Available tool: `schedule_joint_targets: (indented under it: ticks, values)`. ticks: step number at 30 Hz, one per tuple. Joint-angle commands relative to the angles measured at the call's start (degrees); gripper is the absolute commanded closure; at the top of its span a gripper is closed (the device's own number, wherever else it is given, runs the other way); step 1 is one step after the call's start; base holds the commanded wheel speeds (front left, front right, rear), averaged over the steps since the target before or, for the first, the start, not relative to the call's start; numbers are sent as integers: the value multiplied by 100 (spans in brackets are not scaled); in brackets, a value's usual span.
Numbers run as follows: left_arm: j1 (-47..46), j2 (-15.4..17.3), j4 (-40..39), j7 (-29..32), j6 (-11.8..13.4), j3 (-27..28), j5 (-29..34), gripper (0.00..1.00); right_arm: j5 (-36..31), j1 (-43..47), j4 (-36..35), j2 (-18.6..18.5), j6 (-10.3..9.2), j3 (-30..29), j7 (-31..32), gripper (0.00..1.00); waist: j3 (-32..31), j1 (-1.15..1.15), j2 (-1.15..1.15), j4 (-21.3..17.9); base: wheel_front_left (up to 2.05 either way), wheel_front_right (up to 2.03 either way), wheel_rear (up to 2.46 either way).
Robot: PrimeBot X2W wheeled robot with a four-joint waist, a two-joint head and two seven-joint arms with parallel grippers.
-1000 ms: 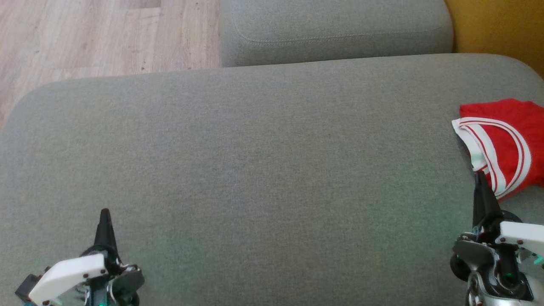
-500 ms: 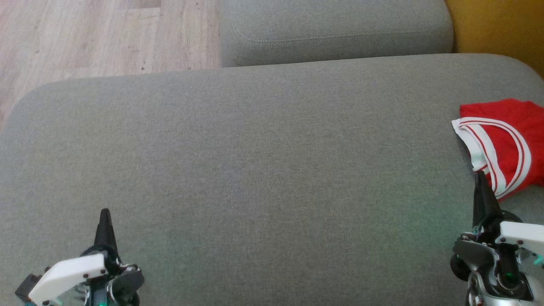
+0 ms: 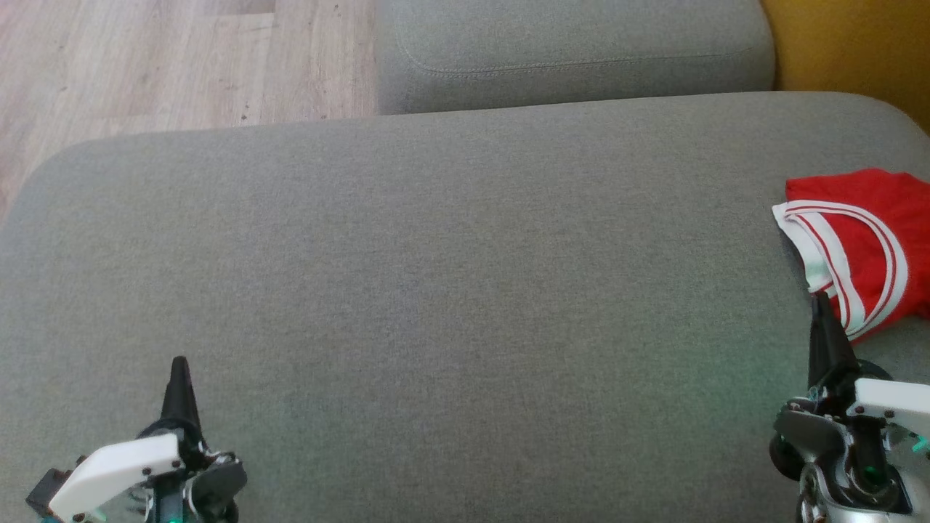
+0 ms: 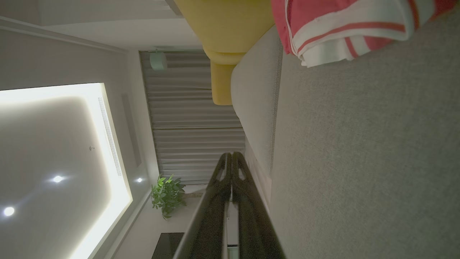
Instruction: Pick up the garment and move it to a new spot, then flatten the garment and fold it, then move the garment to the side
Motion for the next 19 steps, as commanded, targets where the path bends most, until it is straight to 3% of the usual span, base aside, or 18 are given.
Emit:
schedule_joint_targets:
  ticks: [1,19]
  values:
    - [-287,36,-210,40,-38,229,-32,100,41,-114,-235,-28,20,119,34,100,0,0,0,0,0,0,0]
    - [-286,36,-210,40,-38,229,-32,100,41,-114,-235,-28,20,119,34,100,0,0,0,0,0,0,0]
